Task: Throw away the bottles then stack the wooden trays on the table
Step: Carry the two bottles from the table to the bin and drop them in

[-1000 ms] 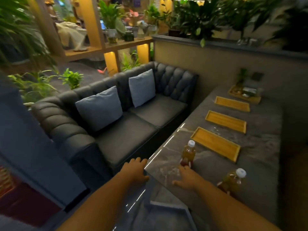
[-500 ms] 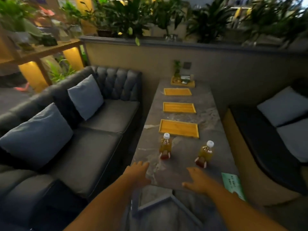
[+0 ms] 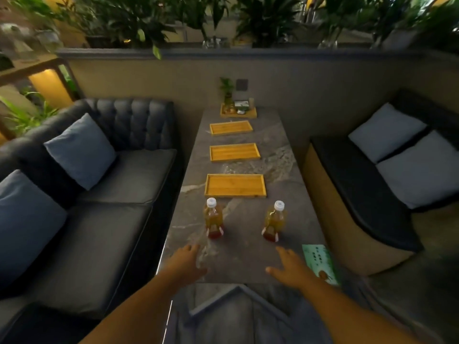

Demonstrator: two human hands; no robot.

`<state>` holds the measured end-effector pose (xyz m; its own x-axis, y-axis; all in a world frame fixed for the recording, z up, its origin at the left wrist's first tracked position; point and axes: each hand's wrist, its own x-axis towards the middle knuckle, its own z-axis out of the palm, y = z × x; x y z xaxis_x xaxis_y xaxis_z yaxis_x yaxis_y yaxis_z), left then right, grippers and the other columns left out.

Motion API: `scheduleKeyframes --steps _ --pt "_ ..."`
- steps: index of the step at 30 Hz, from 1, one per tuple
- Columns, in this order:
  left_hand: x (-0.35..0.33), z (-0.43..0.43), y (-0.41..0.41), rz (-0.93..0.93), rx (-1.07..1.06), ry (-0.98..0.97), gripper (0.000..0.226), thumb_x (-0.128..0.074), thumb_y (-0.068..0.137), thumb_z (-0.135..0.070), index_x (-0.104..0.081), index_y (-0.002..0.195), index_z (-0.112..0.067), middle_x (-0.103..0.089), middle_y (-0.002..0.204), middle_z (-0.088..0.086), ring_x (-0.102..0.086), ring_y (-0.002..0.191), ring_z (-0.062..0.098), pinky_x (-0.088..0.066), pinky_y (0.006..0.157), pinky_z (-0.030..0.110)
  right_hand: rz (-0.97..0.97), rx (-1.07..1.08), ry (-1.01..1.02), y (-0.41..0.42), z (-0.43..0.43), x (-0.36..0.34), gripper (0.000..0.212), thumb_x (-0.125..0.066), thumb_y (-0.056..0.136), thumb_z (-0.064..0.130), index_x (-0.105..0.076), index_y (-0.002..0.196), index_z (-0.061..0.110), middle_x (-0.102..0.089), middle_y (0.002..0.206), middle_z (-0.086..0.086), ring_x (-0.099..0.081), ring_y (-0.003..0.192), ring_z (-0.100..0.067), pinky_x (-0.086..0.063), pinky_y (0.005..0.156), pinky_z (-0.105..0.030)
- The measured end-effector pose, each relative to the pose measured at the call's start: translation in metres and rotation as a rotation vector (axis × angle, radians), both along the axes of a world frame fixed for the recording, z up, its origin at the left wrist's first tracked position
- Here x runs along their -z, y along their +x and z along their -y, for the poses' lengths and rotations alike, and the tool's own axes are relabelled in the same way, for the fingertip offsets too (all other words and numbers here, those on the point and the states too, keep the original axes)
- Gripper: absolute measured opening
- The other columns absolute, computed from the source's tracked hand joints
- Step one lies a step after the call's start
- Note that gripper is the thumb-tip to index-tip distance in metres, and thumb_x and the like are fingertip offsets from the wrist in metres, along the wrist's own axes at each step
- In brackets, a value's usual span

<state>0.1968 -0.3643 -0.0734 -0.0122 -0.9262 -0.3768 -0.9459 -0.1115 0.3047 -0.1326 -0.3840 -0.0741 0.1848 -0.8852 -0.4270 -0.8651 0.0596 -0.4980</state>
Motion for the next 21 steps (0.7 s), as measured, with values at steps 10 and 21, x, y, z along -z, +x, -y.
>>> scheduleKeyframes --steps 10,21 --pt "0.031 -0.013 -0.032 -0.328 -0.274 -0.167 0.079 -0.074 0.076 -0.041 -0.035 0.144 -0.026 -0.046 0.143 0.006 -0.049 0.127 0.024 -0.045 0.103 0.040 0.280 0.296 -0.008 -0.021 -0.006 0.044 0.094 -0.068 0.083 0.051 -0.018 0.154 0.017 -0.027 0.158 -0.013 -0.034 0.142 -0.029 -0.036 0.113 -0.045" --pt "0.061 0.027 -0.049 -0.711 -0.636 -0.166 0.090 -0.079 0.076 -0.032 -0.024 0.148 -0.030 -0.039 0.150 0.004 -0.043 0.133 0.022 -0.042 0.106 0.047 0.388 0.565 -0.062 -0.023 0.024 0.063 0.095 -0.080 0.077 0.031 -0.024 0.152 0.015 -0.035 0.154 -0.013 -0.036 0.140 -0.028 -0.037 0.112 -0.046"
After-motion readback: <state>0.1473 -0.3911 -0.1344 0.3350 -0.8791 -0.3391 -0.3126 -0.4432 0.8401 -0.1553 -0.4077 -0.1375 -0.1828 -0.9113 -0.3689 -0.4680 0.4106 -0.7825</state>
